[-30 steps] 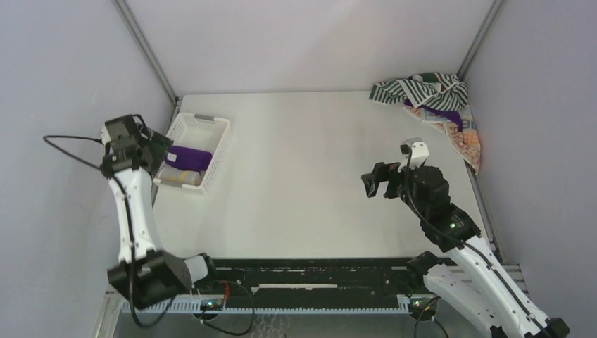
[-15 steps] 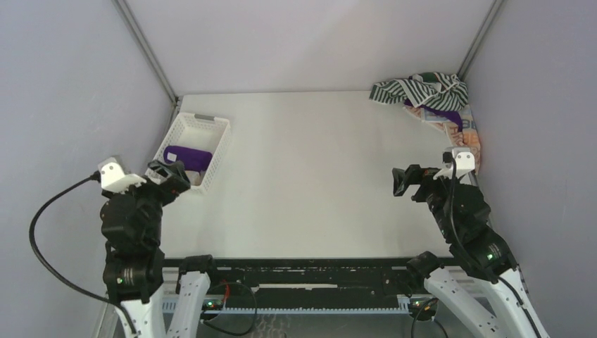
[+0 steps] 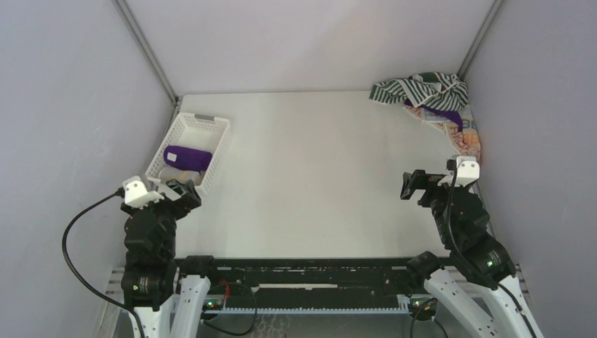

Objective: Roll the towels
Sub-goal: Reset both arms

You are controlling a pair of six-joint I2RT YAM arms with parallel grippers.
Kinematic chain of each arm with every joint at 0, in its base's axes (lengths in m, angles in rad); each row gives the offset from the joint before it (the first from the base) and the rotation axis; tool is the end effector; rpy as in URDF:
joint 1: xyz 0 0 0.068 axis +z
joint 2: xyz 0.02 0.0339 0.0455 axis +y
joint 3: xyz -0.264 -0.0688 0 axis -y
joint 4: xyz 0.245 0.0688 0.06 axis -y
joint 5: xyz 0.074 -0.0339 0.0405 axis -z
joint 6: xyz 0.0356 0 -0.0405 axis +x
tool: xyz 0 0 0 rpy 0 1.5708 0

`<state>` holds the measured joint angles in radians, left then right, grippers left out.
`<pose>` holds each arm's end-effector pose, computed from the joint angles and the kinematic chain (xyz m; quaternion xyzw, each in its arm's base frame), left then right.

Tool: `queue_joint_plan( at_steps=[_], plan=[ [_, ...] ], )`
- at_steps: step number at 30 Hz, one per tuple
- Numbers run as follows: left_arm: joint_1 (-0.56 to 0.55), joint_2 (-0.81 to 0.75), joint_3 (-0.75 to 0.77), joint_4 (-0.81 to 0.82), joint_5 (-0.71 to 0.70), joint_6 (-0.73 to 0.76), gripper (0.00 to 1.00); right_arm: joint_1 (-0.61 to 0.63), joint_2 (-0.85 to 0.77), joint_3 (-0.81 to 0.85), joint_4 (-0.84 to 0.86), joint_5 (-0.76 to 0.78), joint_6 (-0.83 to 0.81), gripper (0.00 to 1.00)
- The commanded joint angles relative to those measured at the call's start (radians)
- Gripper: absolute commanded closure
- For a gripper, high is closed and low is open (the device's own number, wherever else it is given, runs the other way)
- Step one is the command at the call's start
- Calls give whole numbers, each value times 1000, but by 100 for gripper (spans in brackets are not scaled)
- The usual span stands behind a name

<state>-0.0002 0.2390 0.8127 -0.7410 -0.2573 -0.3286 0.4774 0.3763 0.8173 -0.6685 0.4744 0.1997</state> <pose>0.0436 0.0091 0.3413 -0.2055 0.7337 -0.0081 0.6476 0.0726 0.0193 0.3455 0.0395 0.7738 0.0274 0.6316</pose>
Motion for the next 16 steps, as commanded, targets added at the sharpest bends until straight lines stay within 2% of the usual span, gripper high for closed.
queue_joint_plan(
  at_steps=[1,16],
  plan=[
    [-6,9,-4,84,6,21,0,-5,-28,-23,44,34,-22,0],
    [-7,-3,-7,71,-27,22,0,-6,-48,-41,61,39,-25,0]
  ],
)
